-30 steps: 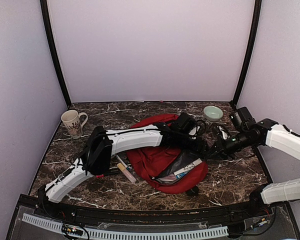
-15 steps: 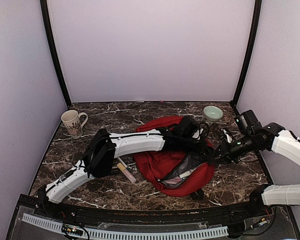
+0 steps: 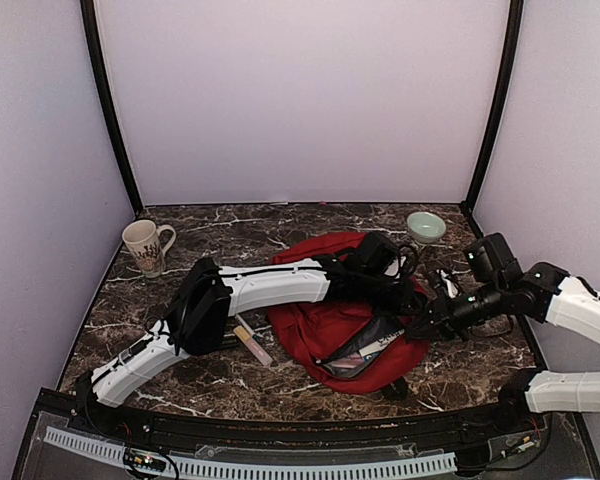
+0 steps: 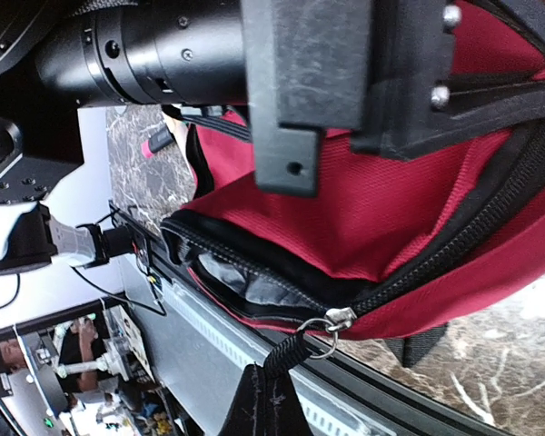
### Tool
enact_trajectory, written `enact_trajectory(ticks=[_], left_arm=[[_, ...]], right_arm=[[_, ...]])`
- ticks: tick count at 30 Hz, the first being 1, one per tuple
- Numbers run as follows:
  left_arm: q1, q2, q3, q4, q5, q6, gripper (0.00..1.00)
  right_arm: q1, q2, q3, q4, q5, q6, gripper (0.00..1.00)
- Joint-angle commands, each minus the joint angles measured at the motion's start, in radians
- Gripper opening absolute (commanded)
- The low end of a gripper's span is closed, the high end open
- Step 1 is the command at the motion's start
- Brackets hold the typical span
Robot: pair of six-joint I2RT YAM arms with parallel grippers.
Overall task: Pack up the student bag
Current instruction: Zip the largest pocket of the bag.
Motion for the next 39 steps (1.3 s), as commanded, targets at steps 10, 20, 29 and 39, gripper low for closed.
enact_trajectory(ticks=[10, 20, 29, 39], left_arm=[[0.006, -0.058, -0.003, -0.001, -0.037, 0.001, 0.0], [0.013, -0.15, -0.096, -0.001, -0.025, 0.066, 0.0], [0.054, -0.296, -0.217, 0.011, 0.051, 0.135, 0.16], [0.067, -0.564, -0.469, -0.04, -0.016, 0.257, 0.54]], right_arm=[[0.314, 0.145, 0.091, 0.344, 0.017, 0.182, 0.0], [0.398, 0.21, 0.147, 0.371, 0.107, 0.196, 0.0], [0.397, 0.115, 0.154, 0.255, 0.226, 0.201, 0.25], [0.376, 0.021, 0.202, 0.126, 0.394, 0.144, 0.56]])
